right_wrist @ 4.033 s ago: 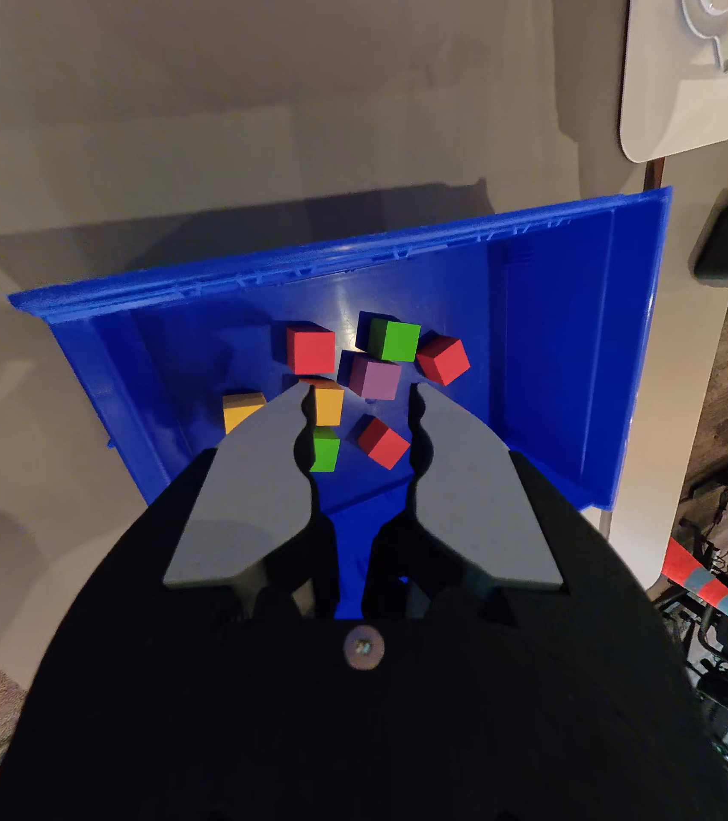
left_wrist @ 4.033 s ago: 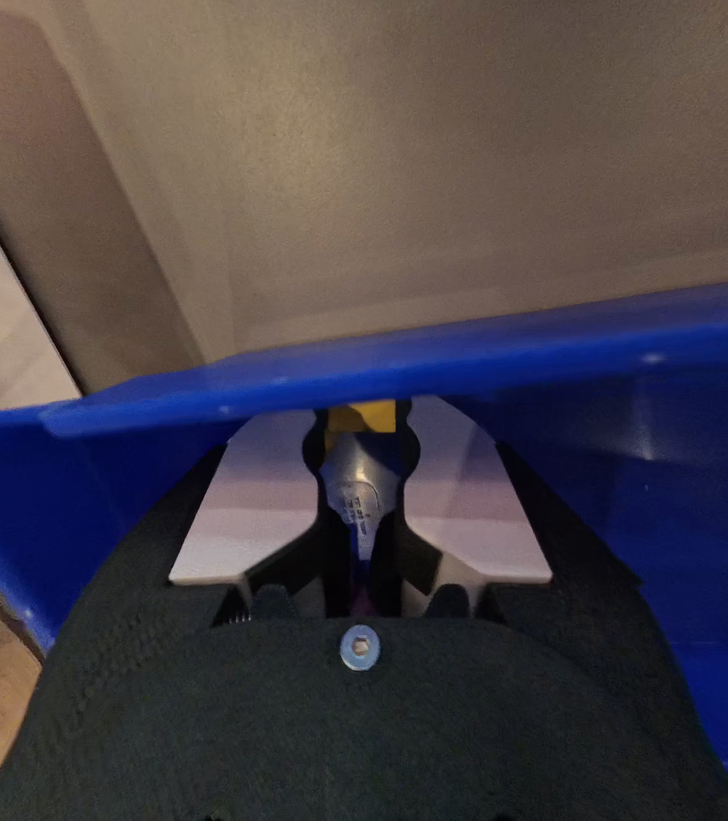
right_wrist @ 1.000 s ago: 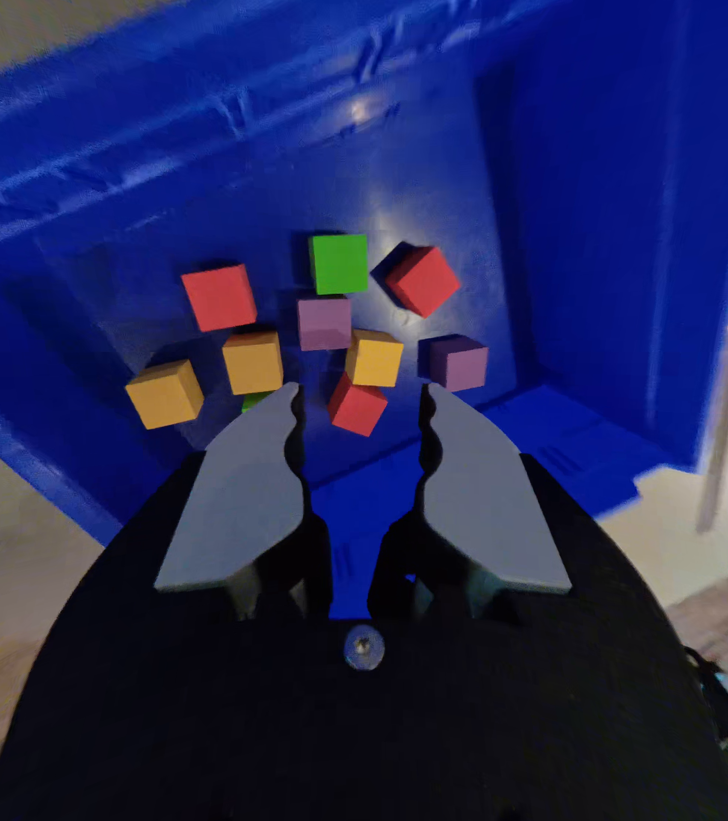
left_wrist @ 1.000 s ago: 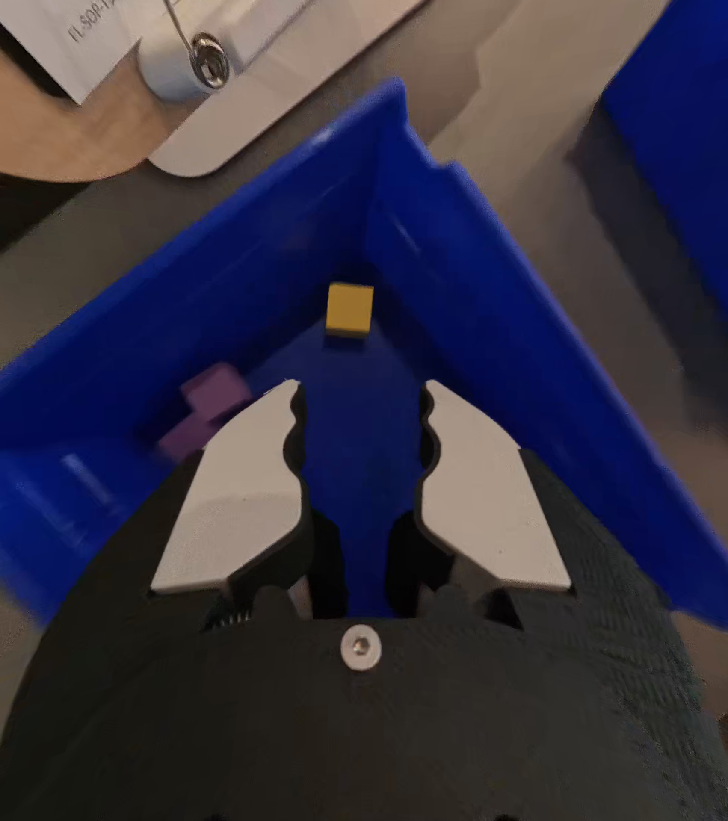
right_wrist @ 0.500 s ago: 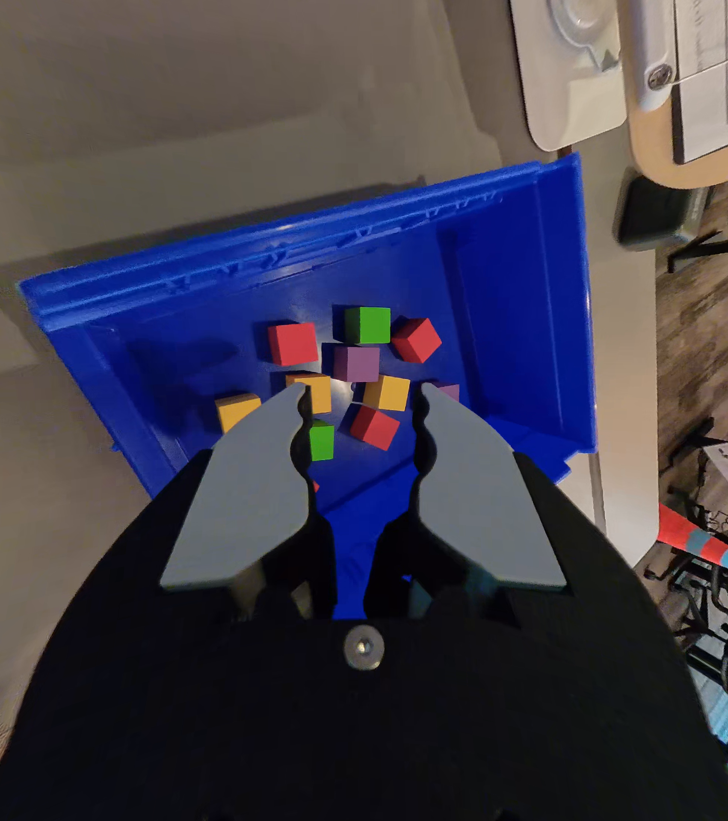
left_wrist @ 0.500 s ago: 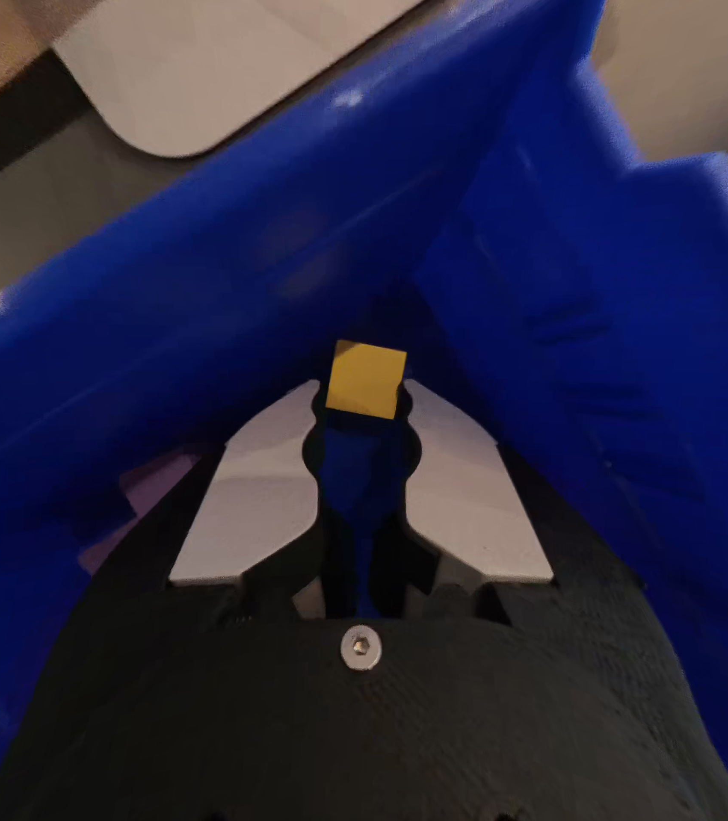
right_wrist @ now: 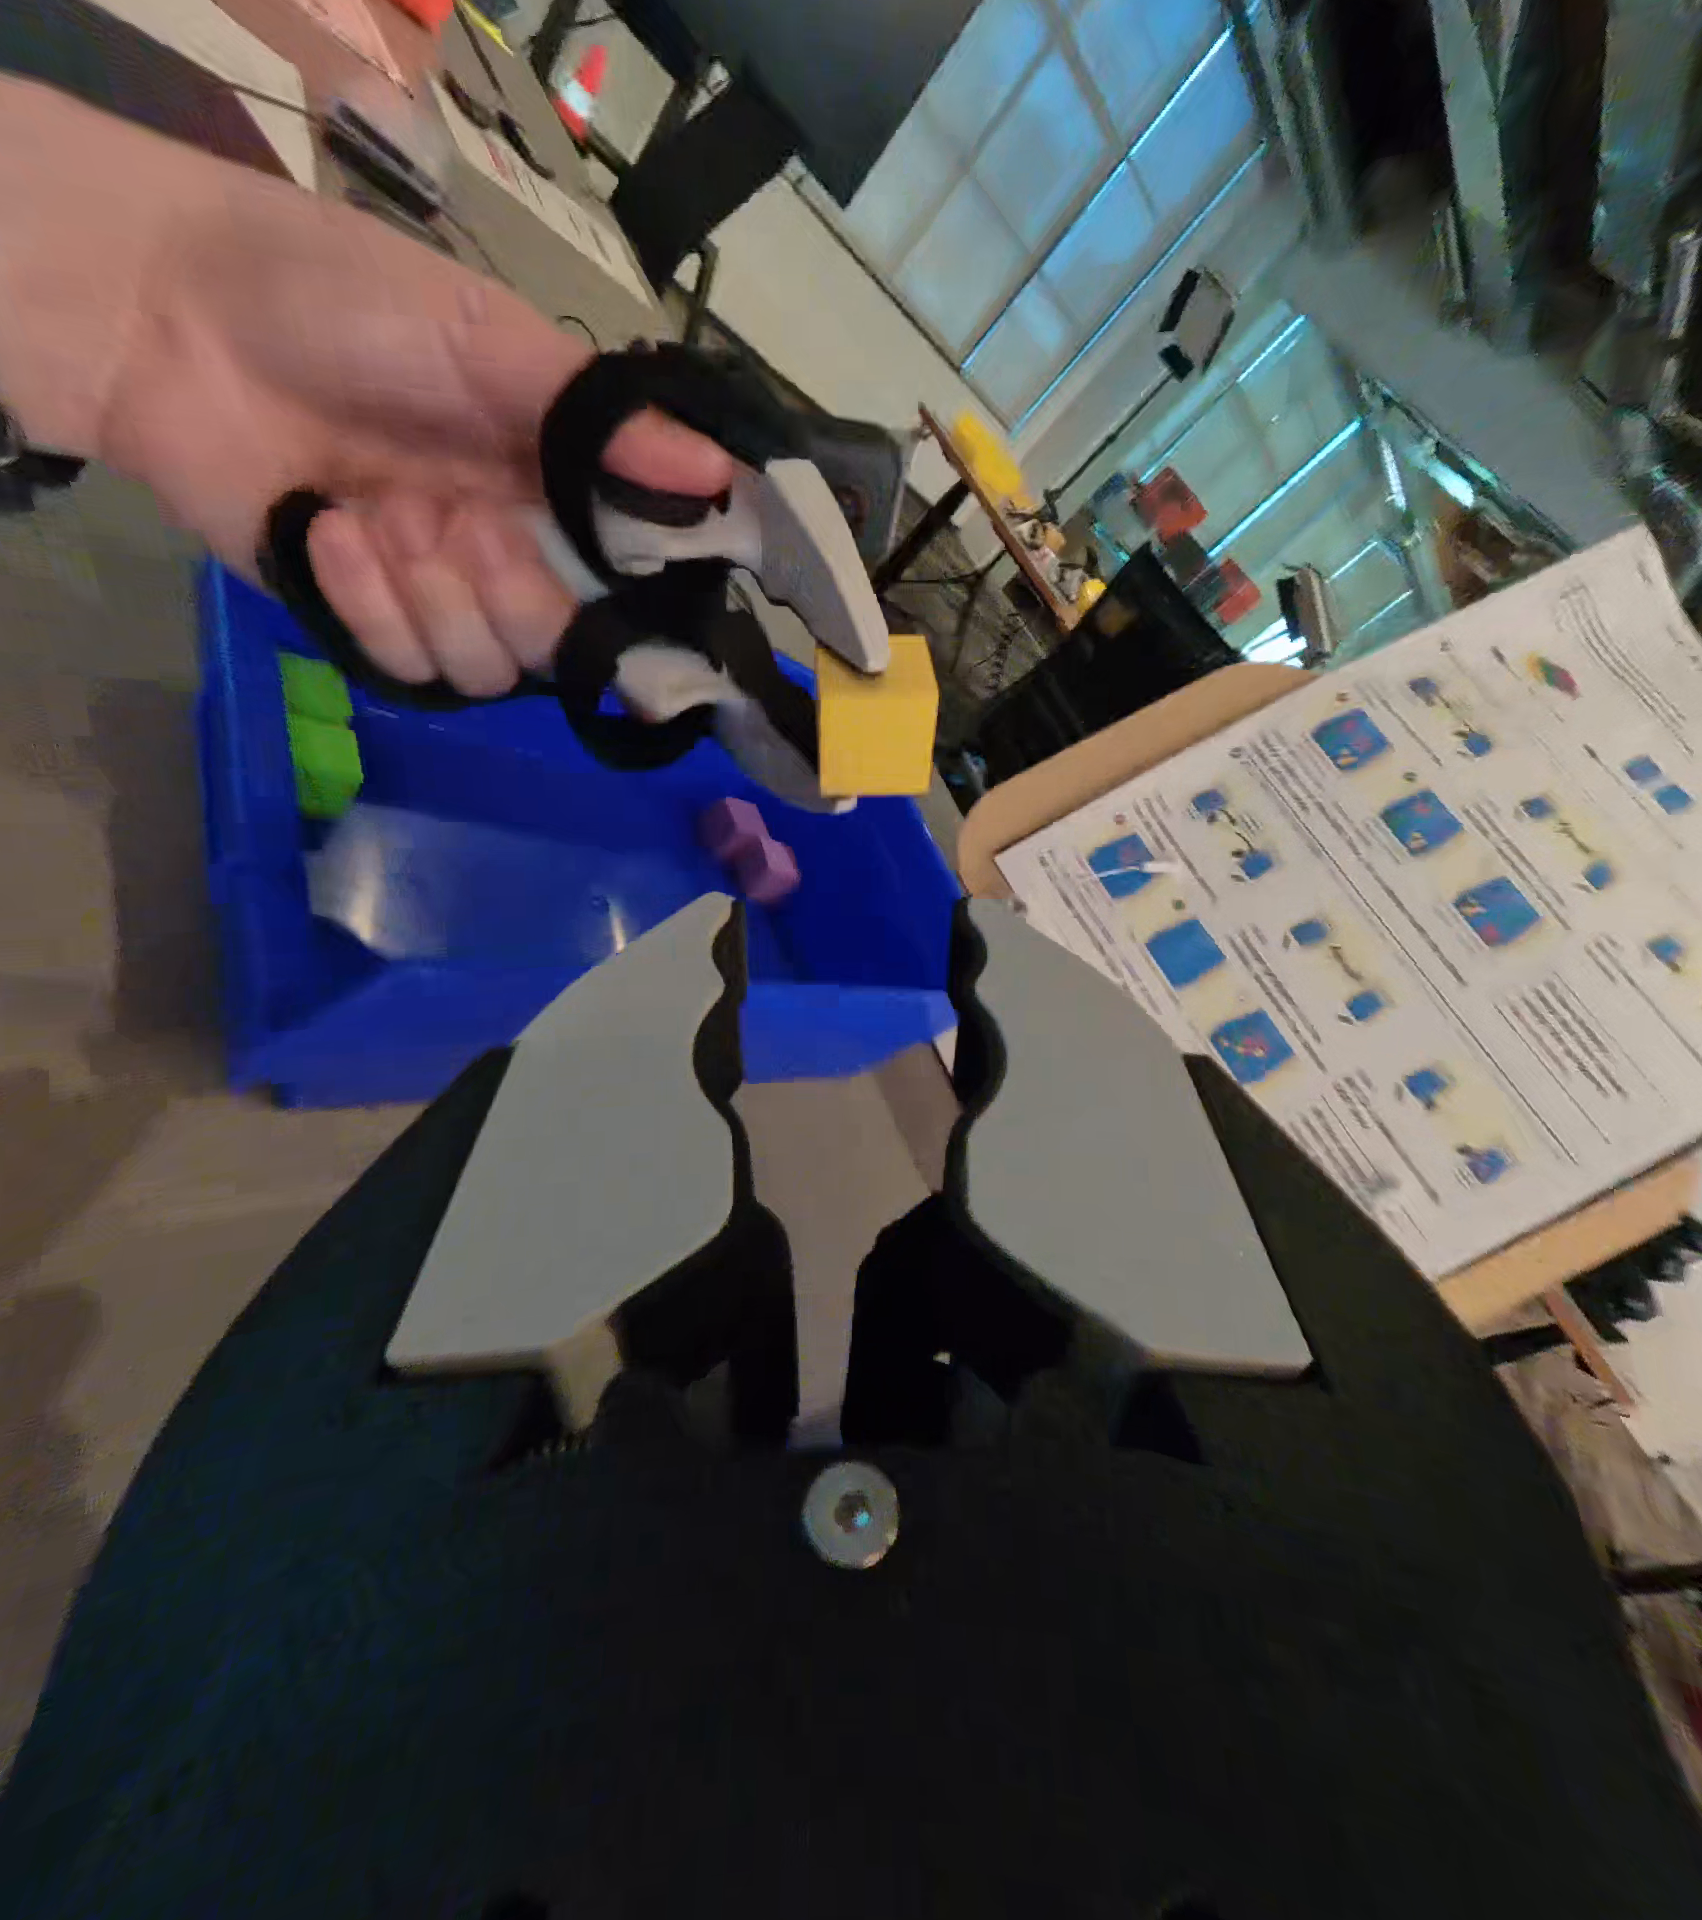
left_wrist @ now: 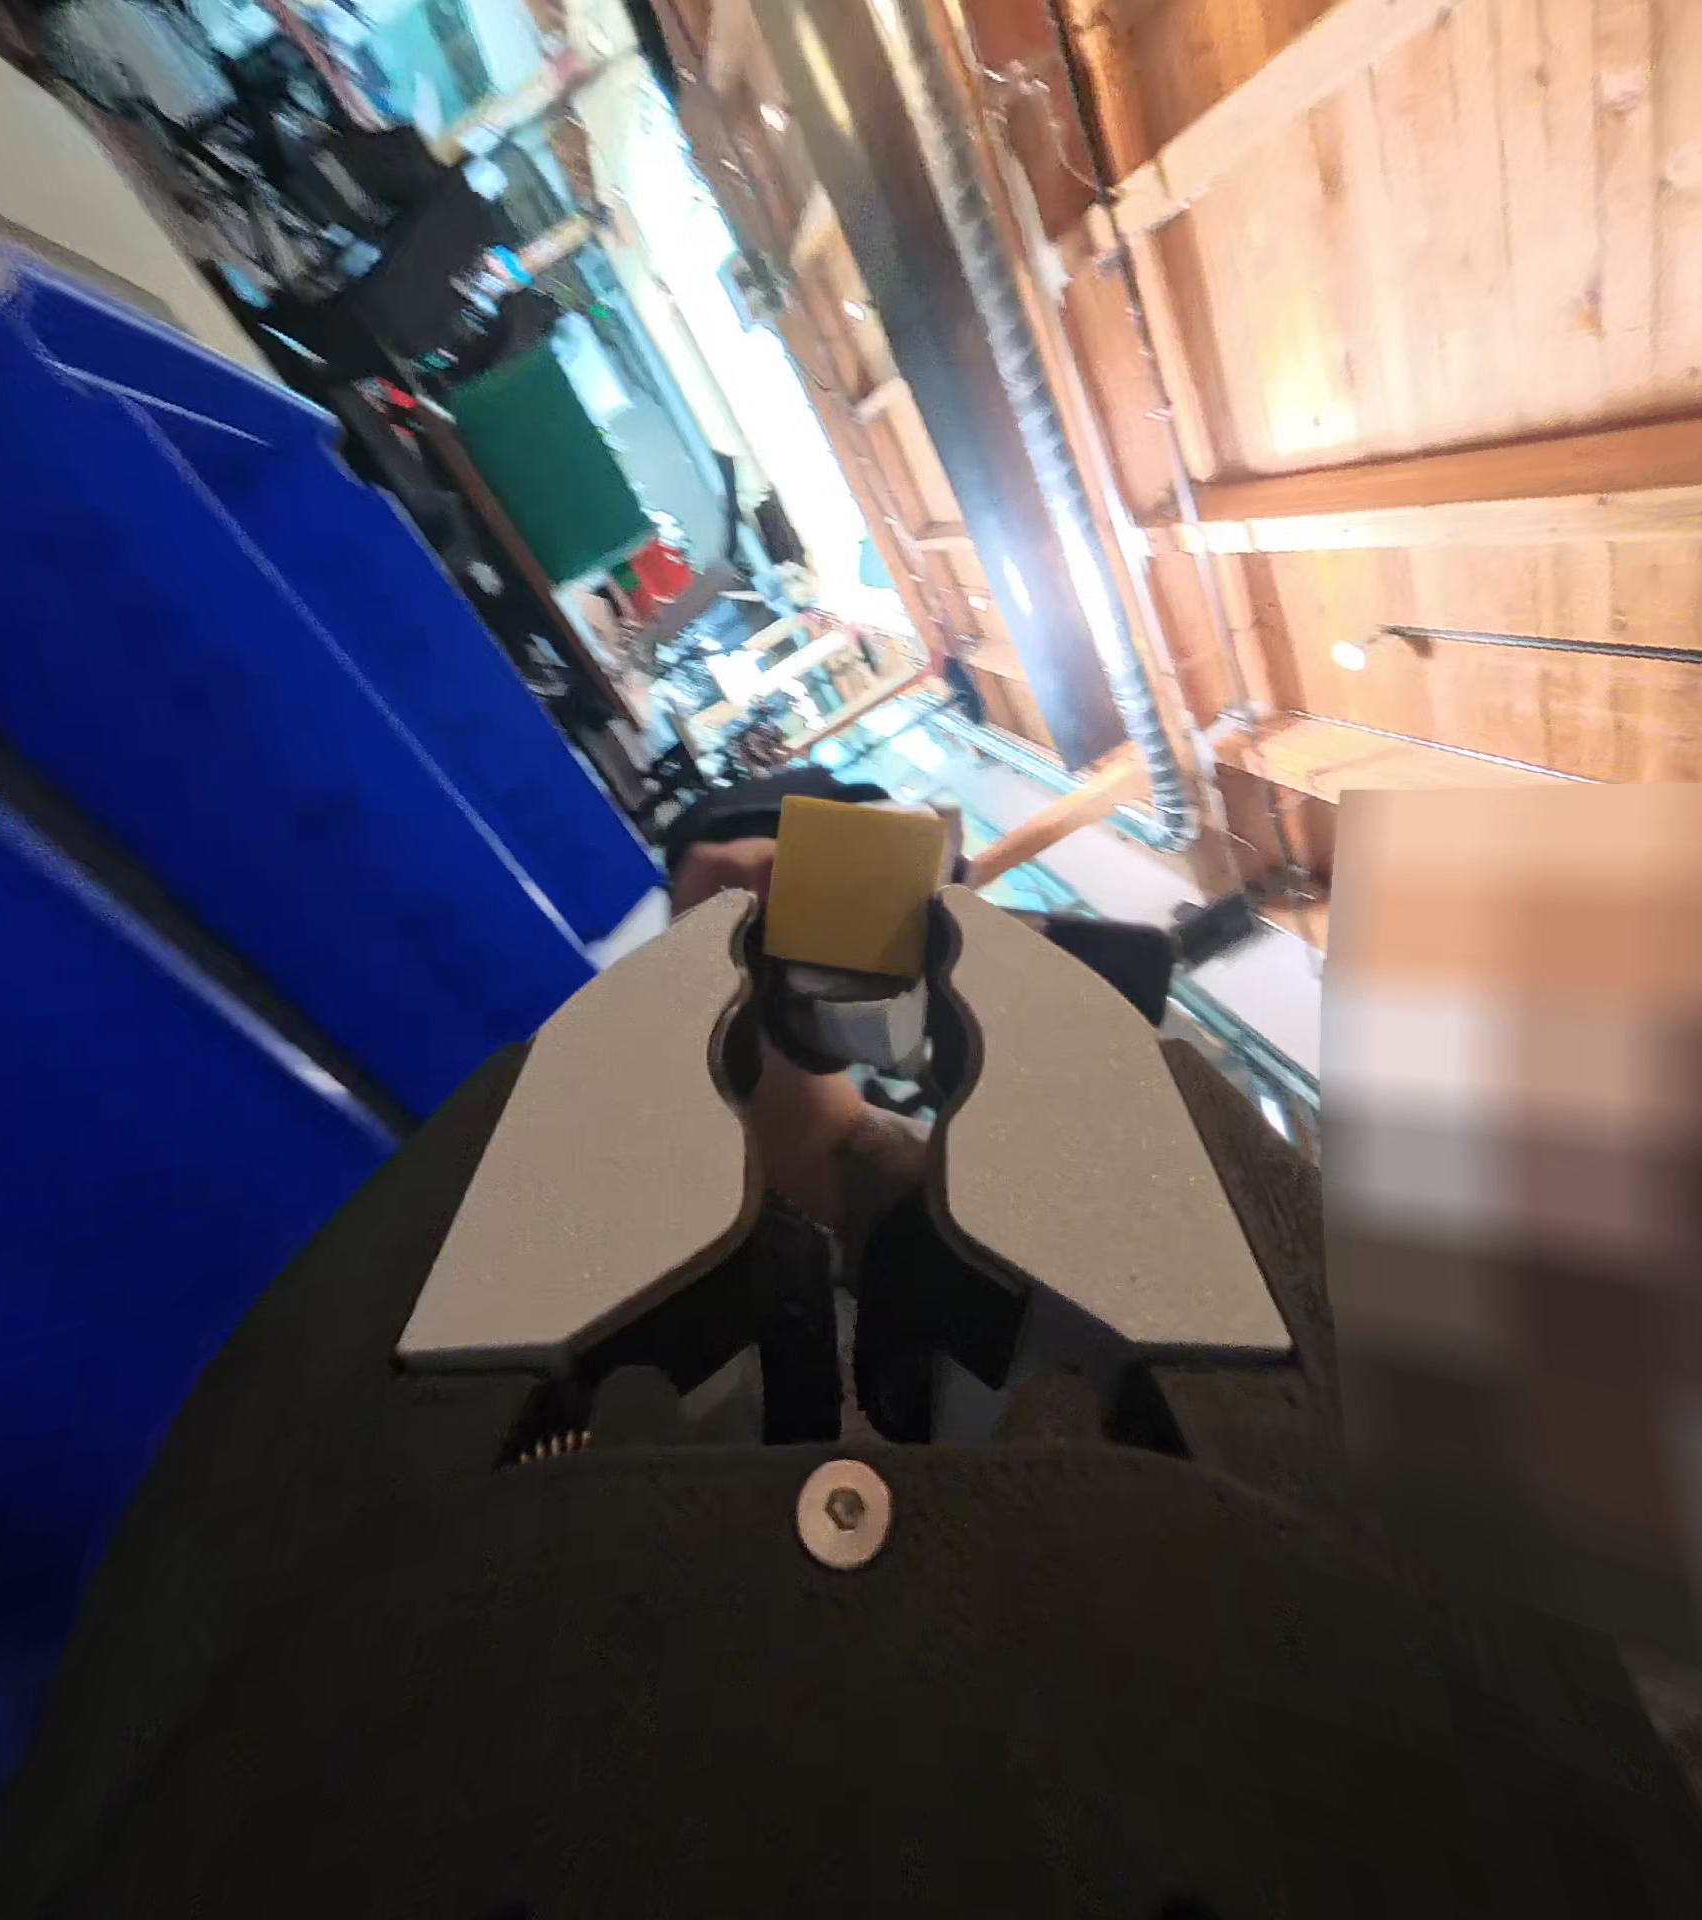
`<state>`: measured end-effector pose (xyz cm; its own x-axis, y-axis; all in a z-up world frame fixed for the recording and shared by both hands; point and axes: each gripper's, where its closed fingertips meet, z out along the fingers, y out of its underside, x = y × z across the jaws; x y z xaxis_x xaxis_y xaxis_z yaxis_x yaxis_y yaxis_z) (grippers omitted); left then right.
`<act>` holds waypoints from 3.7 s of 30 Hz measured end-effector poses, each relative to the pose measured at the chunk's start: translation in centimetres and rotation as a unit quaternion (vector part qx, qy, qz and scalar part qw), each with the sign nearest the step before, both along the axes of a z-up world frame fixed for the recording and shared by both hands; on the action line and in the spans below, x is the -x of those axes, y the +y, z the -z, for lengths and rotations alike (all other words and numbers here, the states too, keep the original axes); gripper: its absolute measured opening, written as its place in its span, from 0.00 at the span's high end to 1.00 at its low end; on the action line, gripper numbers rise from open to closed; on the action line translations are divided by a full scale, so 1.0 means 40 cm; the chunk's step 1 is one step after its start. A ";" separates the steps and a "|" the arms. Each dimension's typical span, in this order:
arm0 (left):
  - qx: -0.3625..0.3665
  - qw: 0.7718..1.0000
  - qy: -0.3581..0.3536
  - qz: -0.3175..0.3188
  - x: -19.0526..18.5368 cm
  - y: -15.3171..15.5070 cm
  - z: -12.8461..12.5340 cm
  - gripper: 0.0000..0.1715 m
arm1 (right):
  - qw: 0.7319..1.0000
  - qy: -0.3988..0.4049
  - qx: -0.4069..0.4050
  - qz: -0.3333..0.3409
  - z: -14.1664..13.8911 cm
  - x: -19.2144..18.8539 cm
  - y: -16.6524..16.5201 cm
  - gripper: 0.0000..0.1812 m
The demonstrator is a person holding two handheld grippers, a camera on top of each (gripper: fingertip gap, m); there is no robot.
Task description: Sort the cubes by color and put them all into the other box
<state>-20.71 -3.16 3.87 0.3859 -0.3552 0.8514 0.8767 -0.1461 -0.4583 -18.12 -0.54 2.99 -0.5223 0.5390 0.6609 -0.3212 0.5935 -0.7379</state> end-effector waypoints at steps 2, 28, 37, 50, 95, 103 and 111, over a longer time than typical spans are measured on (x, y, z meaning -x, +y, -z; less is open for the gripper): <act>-0.020 1.000 -0.006 0.018 -0.045 0.001 -0.011 0.83 | 1.000 -0.004 -0.004 -0.006 -0.004 0.011 -0.037 0.76; -0.006 0.981 0.130 -0.144 -0.044 -0.147 -0.097 0.81 | 0.887 -0.401 -0.156 0.169 0.213 0.161 0.481 0.85; 0.152 0.923 0.206 -0.288 0.062 -0.271 -0.045 0.82 | 0.792 -0.547 -0.210 0.171 0.418 0.216 0.506 0.84; 0.503 0.751 0.337 -0.263 0.137 -0.346 0.154 0.78 | 0.729 -0.594 -0.269 0.209 0.470 0.196 0.543 0.73; 0.474 0.853 0.145 -0.164 0.404 -0.086 0.318 0.82 | 0.942 -0.292 -0.111 0.125 0.162 -0.008 0.347 0.76; 0.056 0.998 -0.006 0.026 0.056 -0.001 0.030 0.83 | 0.985 -0.141 0.087 -0.044 0.028 0.010 0.031 0.73; 0.001 0.998 -0.012 0.062 -0.058 0.031 -0.017 0.80 | 0.989 -0.100 0.096 -0.052 -0.021 0.021 -0.080 0.78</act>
<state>-18.37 -1.91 4.54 0.3187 -0.3972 0.8606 0.8629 -0.2542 -0.4368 -18.98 -3.73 3.85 -0.6912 0.5808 0.4300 -0.2103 0.4077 -0.8886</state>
